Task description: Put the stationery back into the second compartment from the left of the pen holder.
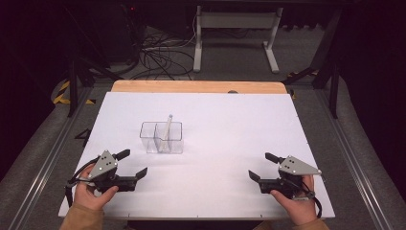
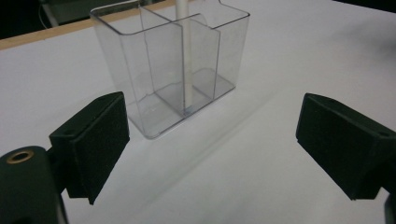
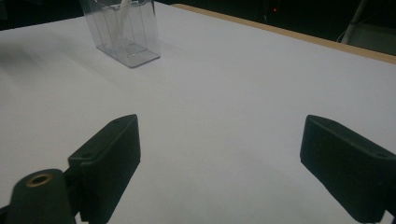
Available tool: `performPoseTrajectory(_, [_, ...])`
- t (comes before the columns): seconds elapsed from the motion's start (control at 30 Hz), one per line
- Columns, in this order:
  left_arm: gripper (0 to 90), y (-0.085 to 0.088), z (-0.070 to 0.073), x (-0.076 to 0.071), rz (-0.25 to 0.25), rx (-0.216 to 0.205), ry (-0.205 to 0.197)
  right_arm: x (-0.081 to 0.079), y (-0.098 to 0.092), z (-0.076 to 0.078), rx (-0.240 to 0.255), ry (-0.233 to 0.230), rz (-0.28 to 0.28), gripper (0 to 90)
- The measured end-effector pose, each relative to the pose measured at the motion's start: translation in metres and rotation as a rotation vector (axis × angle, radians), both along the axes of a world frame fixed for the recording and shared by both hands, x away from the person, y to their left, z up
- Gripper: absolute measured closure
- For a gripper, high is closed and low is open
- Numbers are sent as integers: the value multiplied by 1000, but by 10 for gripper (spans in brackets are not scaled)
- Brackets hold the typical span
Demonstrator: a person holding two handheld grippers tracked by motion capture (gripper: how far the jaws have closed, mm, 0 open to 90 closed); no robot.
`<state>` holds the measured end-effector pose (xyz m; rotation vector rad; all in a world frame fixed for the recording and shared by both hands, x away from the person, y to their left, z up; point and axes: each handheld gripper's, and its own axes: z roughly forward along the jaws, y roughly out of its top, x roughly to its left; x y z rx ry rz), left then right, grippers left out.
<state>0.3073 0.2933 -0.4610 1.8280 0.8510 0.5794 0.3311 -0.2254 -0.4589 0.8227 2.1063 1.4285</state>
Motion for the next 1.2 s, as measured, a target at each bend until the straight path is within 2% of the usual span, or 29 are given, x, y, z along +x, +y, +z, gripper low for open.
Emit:
performPoseTrajectory(0.07, [107, 2, -4, -1, 11, -20, 25, 0, 0, 0, 0, 2, 0, 132])
performPoseTrajectory(0.13, [109, 2, -8, -2, 21, 4, 41, 0, -1, -1, -1, 2, -1, 132])
performPoseTrajectory(0.27, [109, 2, -11, -3, 11, 20, 49, 1, -1, -3, -1, 6, 0, 132])
performPoseTrajectory(0.37, [108, 2, -14, -4, 9, 43, 33, 0, -1, -3, -3, 6, 1, 132])
performPoseTrajectory(0.47, [103, 1, -19, -4, 0, 50, 46, 0, -2, -4, -2, 5, 0, 132])
performPoseTrajectory(0.53, [103, 2, -21, -5, -1, 41, 51, 0, -2, -4, -2, 7, -1, 132])
performPoseTrajectory(0.63, [98, 3, -22, -5, 3, 1, 61, 1, -1, -5, -4, 7, 2, 132])
performPoseTrajectory(0.73, [97, 6, -21, -5, 7, -22, 60, 1, -1, -5, -6, 7, 3, 132])
performPoseTrajectory(1.2, [81, 8, -19, -7, 35, -23, 42, 0, 0, -6, -10, 5, 4, 129])
